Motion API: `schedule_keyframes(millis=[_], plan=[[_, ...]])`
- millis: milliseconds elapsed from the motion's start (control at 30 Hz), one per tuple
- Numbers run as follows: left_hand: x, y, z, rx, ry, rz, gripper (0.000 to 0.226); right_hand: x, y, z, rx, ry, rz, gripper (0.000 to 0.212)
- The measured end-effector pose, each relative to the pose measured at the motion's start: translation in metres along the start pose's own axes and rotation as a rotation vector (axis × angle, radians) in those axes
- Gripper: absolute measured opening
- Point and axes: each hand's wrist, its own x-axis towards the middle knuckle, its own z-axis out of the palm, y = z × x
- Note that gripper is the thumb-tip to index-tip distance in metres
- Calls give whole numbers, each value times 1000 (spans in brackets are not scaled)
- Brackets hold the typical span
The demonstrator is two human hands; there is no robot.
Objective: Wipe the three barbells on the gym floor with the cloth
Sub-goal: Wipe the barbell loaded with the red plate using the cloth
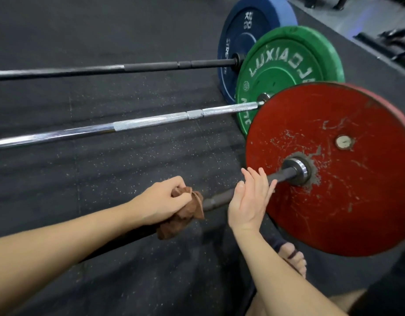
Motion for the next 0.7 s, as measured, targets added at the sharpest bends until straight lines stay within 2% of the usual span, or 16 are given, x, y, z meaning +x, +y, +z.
schedule_keyframes(millis=[167,433,533,700], plan=[[7,7,8,-51,44,-4,17,1,4,7,57,29,0,53],[62,58,45,-124,15,43,13,2,9,13,131,8,4,56],[80,67,53,-168,-30,75,18,2,10,12,149,30,-3,56],[81,70,49,-55,-41,113,25,1,10,7,102,2,4,52]])
